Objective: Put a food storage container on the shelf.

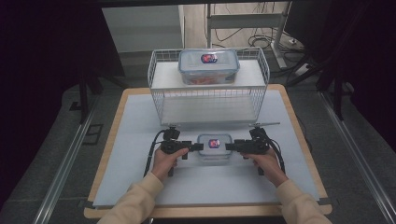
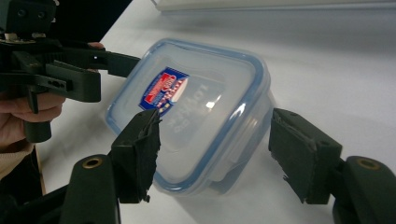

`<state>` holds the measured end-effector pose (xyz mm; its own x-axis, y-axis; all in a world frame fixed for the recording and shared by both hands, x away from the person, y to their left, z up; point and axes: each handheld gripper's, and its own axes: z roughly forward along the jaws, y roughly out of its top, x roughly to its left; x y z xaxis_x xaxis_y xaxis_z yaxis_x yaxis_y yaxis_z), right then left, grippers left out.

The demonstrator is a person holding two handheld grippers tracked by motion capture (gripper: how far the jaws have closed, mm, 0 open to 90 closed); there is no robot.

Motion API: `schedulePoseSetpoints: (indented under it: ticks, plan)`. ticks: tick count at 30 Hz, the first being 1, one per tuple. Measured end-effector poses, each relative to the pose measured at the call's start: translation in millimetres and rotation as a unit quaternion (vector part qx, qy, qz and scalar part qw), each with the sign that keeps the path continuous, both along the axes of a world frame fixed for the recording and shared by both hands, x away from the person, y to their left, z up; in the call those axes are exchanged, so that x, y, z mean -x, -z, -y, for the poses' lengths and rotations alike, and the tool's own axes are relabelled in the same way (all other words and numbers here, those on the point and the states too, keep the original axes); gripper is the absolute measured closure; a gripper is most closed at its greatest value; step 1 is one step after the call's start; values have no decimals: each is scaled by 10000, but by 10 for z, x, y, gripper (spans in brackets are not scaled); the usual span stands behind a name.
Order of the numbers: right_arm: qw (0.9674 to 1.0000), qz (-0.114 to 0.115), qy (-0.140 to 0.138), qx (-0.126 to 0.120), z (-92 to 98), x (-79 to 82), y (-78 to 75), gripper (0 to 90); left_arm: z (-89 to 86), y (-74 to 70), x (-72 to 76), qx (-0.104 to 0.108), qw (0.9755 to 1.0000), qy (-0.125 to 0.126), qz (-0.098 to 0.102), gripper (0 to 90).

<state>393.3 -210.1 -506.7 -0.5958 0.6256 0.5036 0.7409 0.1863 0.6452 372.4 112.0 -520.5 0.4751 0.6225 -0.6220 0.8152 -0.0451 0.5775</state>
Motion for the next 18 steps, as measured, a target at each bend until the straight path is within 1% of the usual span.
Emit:
schedulePoseSetpoints:
  ticks: [2, 6, 7, 12, 17, 18]
  plan:
    - [10000, -57, -7, -6, -4, -17, 21, 330, 17, 20, -12, 40, 10000, -8, -57, 232]
    - [9998, -187, -55, -58, -20, -36, 51, 325, 37, 39, -22, 71, 9999, 19, -109, 241]
    - [9998, -190, -67, -48, -27, -37, 58, 323, 37, 52, -29, 92, 9999, 55, -118, 248]
    - [9995, -286, -94, -79, -57, -45, 84, 318, 43, 75, -43, 165, 9997, 68, -168, 272]
    - [9990, -408, -106, -134, -72, -67, 107, 332, 66, 96, -51, 253, 9993, 147, -225, 336]
    - [9990, -425, -95, -143, -69, -69, 106, 340, 77, 99, -49, 227, 9994, 155, -223, 356]
